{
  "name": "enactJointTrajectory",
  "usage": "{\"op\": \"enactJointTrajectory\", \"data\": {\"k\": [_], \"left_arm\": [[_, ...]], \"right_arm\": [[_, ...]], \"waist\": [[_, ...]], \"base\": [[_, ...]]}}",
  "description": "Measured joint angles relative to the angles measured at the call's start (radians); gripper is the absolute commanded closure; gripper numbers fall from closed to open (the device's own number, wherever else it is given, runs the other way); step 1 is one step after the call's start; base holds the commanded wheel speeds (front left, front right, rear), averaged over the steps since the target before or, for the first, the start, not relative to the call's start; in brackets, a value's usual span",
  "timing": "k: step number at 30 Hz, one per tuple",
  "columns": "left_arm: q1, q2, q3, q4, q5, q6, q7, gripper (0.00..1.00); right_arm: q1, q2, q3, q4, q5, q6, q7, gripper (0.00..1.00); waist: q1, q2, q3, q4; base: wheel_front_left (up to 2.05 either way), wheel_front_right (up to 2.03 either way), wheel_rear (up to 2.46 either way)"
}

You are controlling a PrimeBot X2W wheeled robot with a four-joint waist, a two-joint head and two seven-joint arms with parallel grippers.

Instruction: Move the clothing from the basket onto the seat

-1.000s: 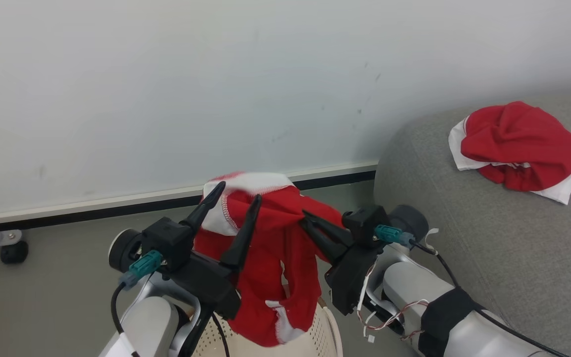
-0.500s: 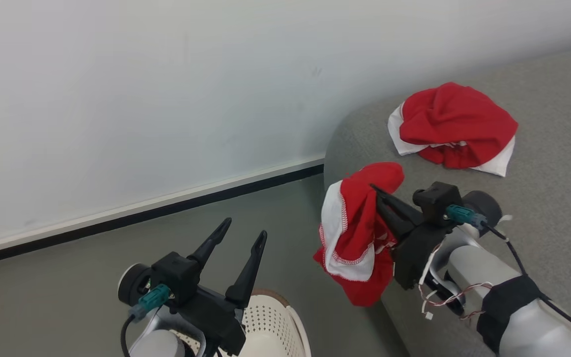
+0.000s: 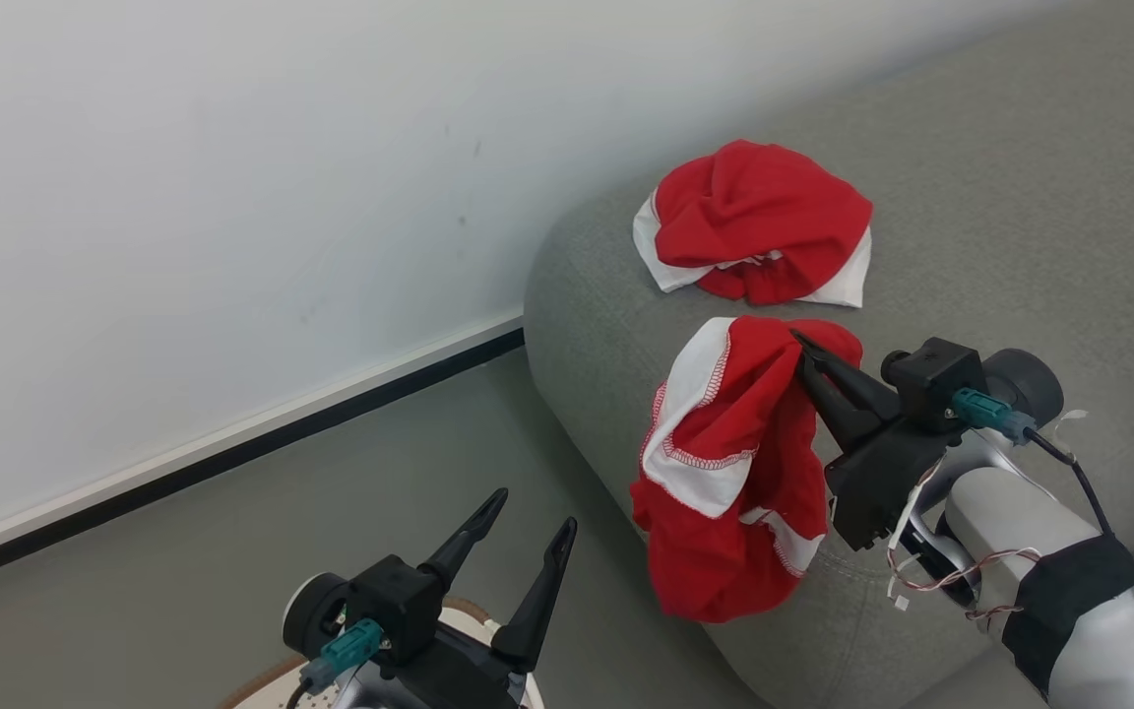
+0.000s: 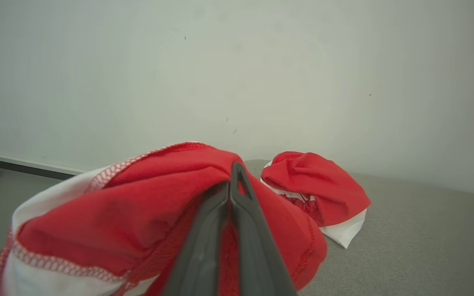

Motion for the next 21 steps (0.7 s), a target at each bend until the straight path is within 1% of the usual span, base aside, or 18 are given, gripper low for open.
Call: {"op": "enactJointTrajectory", "data": {"k": [4, 5, 8, 13, 19, 21], "left_arm": [[0.009, -0.008, -0.01, -0.005, 0.004, 0.0, -0.001, 0.0], [0.008, -0.016, -0.017, -0.008, 0.008, 0.0, -0.003, 0.0], [0.006, -0.023, -0.029, -0.009, 0.009, 0.0, -0.003, 0.0], [0.001, -0.022, -0.037, -0.011, 0.016, 0.0, -0.003, 0.0], [-0.022, -0.019, -0.037, -0.049, 0.03, 0.002, 0.008, 0.0], [-0.038, -0.018, -0.037, -0.057, 0.044, 0.009, 0.012, 0.0]], "right_arm": [[0.0, -0.02, -0.016, -0.034, -0.009, -0.001, 0.0, 1.0], [0.0, -0.035, -0.028, -0.049, -0.009, -0.004, 0.0, 1.0], [-0.002, -0.051, -0.047, -0.057, -0.012, -0.005, 0.0, 1.0], [-0.033, -0.063, -0.083, -0.061, -0.014, -0.006, 0.0, 1.0], [-0.142, -0.094, -0.115, -0.065, -0.03, -0.005, 0.0, 1.0], [-0.187, -0.108, -0.131, -0.063, -0.031, -0.004, 0.0, 1.0]], "waist": [[0.0, 0.0, 0.006, -0.043], [0.0, 0.0, 0.012, -0.059], [0.0, 0.0, 0.027, -0.072], [0.0, 0.0, 0.055, -0.072], [0.0, 0.0, 0.092, -0.051], [0.0001, 0.0, 0.111, -0.044]], "base": [[0.0, 0.0, 0.0], [0.0, 0.0, 0.0], [0.0, 0.0, 0.0], [0.0, 0.0, 0.0], [0.0, 0.0, 0.0], [0.0, 0.0, 0.0]]}}
